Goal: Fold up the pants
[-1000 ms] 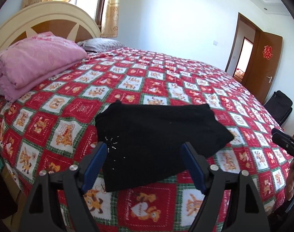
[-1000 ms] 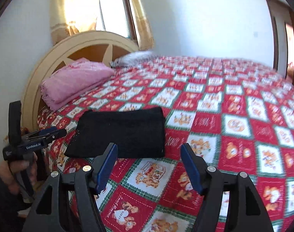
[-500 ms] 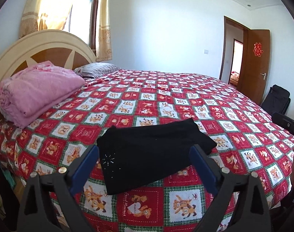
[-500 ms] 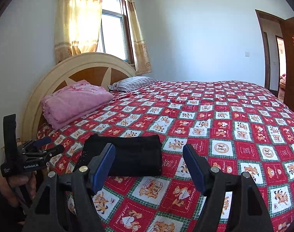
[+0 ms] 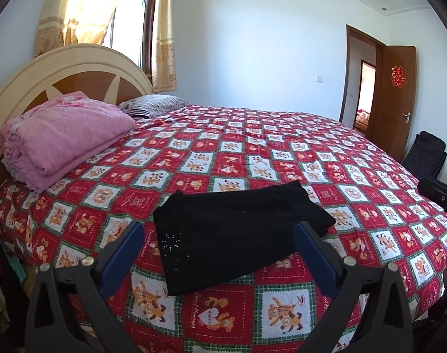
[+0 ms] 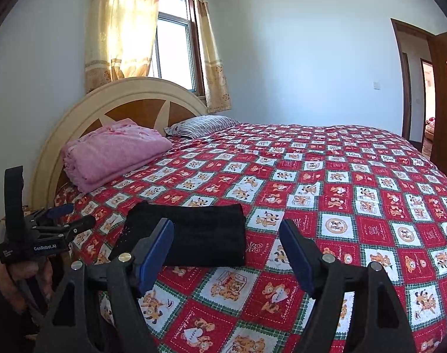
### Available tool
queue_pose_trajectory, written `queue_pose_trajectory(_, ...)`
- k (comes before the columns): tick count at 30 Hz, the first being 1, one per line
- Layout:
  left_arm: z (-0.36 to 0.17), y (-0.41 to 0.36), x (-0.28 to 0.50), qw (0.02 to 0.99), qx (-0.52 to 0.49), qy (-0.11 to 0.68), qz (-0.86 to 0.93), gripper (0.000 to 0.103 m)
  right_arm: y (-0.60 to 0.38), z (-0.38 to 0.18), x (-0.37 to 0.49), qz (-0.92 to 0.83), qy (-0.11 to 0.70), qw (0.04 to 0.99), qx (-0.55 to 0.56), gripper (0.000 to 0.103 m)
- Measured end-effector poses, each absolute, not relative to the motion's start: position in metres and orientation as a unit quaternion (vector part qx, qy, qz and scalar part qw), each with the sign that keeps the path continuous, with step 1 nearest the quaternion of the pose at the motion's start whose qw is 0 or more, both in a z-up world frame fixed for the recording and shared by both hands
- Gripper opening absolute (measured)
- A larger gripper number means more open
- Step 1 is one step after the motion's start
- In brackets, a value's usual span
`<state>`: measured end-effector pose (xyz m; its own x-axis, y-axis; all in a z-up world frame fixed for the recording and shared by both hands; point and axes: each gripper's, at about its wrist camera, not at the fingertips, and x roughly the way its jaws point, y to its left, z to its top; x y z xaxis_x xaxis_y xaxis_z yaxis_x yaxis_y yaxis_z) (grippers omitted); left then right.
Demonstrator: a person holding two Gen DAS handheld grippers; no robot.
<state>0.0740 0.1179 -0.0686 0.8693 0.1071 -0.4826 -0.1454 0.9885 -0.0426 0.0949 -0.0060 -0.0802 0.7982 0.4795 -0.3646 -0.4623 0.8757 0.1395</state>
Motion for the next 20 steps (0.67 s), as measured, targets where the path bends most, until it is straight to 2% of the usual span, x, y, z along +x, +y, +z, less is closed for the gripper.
queue_pose_trajectory(20,-0.072,0.123,0.075,0.968,-0.042,0.237,0.066,0.103,0.006,-0.088,0.092,0.246,0.200,0.948,-0.005,0.076)
